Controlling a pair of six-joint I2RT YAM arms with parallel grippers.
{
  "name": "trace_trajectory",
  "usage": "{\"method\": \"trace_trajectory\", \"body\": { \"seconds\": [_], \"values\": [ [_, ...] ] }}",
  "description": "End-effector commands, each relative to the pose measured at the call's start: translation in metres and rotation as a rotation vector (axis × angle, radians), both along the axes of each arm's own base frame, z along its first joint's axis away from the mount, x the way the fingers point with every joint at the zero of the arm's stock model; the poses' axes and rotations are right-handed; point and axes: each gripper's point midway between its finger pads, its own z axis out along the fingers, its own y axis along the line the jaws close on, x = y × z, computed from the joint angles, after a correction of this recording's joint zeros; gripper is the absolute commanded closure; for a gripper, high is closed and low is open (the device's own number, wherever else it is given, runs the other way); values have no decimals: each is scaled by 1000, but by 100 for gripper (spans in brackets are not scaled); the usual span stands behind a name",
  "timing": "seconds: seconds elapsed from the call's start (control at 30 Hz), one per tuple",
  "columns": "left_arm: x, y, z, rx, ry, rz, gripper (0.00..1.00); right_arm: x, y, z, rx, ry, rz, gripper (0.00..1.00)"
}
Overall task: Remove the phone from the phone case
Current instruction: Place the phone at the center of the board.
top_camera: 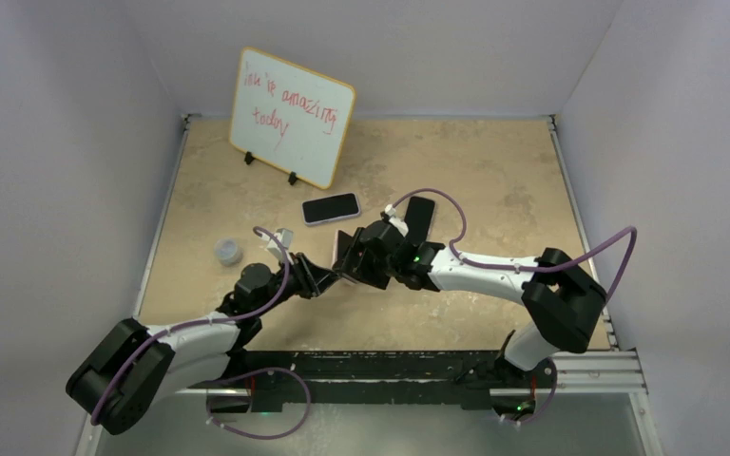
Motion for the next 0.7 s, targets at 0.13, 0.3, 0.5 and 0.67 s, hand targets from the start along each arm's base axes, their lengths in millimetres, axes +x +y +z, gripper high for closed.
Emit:
{"method": "trace_trajectory", "body": {
  "seconds": [0.13,0.3,0.5,0.67],
  "values": [
    [7,6,20,-33,-128,39,84,-10,16,40,173,4,59,100],
    [8,10,18,-18,-135,56,89,-8,15,44,182,-8,58,100],
    [13,14,5,21,-73,94,99,-7,14,46,184,-19,63,100],
    [11,21,-12,52,0,130,100,-5,5,48,178,-31,57,100]
  ]
}}
